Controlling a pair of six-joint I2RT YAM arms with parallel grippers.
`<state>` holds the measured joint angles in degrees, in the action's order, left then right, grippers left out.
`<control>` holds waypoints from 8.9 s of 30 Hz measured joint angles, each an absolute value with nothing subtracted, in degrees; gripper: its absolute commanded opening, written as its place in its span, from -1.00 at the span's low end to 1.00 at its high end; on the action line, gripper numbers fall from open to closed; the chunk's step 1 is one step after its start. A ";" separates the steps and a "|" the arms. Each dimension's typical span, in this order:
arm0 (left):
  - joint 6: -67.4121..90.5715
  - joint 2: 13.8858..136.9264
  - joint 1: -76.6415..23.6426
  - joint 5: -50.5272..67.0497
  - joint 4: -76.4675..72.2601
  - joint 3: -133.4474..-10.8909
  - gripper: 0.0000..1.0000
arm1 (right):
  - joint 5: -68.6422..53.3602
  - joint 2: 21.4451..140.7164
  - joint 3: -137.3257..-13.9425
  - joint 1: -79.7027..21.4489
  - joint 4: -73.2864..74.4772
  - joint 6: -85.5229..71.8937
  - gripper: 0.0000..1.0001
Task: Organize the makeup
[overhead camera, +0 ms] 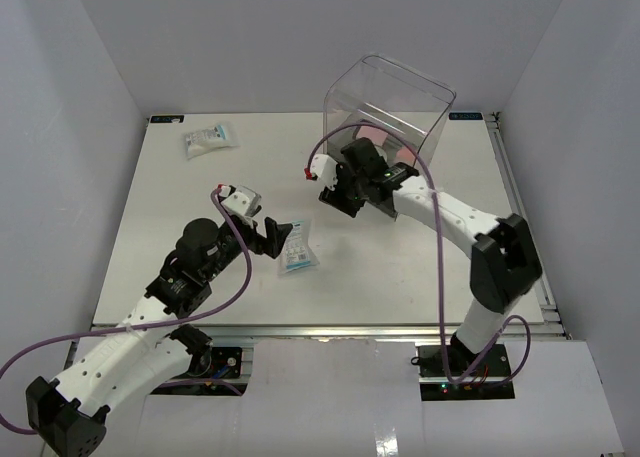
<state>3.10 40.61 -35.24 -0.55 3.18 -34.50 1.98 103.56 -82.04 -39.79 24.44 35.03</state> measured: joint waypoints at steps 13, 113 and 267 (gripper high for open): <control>35.85 71.28 -35.25 15.96 -19.78 -38.40 0.29 | -55.05 62.44 -57.80 -6.00 20.17 30.56 -0.37; 50.05 91.21 -27.00 21.39 -34.28 -46.77 0.45 | -67.32 55.55 -43.05 2.21 -0.44 11.24 0.00; 7.49 21.32 -18.92 -2.70 3.46 -29.08 0.96 | -12.06 107.00 -78.02 -30.43 25.59 31.26 -0.70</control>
